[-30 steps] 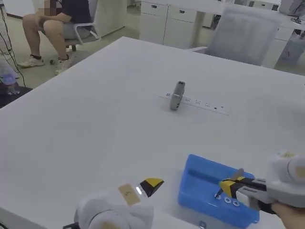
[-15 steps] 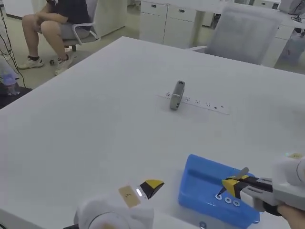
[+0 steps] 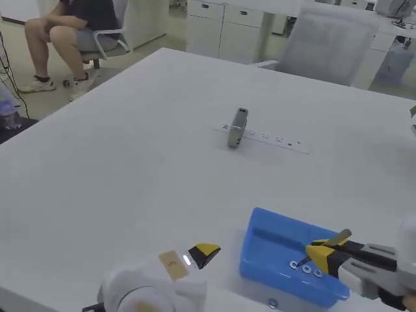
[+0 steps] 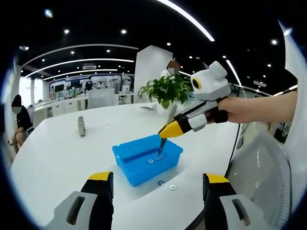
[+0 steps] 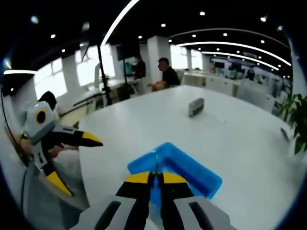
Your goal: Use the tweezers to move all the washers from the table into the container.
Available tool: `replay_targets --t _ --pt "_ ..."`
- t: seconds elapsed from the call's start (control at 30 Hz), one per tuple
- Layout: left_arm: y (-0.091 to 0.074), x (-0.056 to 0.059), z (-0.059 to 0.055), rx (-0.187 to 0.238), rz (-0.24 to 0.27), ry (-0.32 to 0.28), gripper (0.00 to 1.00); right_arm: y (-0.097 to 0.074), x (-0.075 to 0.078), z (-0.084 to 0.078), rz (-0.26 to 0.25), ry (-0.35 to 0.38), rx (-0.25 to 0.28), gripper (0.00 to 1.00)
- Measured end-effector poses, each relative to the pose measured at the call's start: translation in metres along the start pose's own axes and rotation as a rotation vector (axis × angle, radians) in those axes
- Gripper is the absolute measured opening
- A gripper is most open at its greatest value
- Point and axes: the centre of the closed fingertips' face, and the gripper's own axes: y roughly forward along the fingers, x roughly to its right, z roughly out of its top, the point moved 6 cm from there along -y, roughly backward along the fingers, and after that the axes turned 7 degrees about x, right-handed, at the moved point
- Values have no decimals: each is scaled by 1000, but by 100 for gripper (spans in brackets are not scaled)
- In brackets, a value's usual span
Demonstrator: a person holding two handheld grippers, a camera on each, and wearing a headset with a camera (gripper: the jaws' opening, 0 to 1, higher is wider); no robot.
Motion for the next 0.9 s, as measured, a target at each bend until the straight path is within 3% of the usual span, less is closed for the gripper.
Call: replay_targets --t 0.3,0.47,0.67,0.9 --pt "0 1 -1 -6 -5 4 76 -11 -26 -10 25 23 2 3" --pt "1 1 -2 -13 -10 6 76 -8 -37 -23 48 41 -33 3" --pt "1 1 -2 -20 -12 9 76 -1 -39 -45 70 63 -81 3" --pt "1 1 -3 -28 -15 10 75 3 -41 -55 86 80 -113 3"
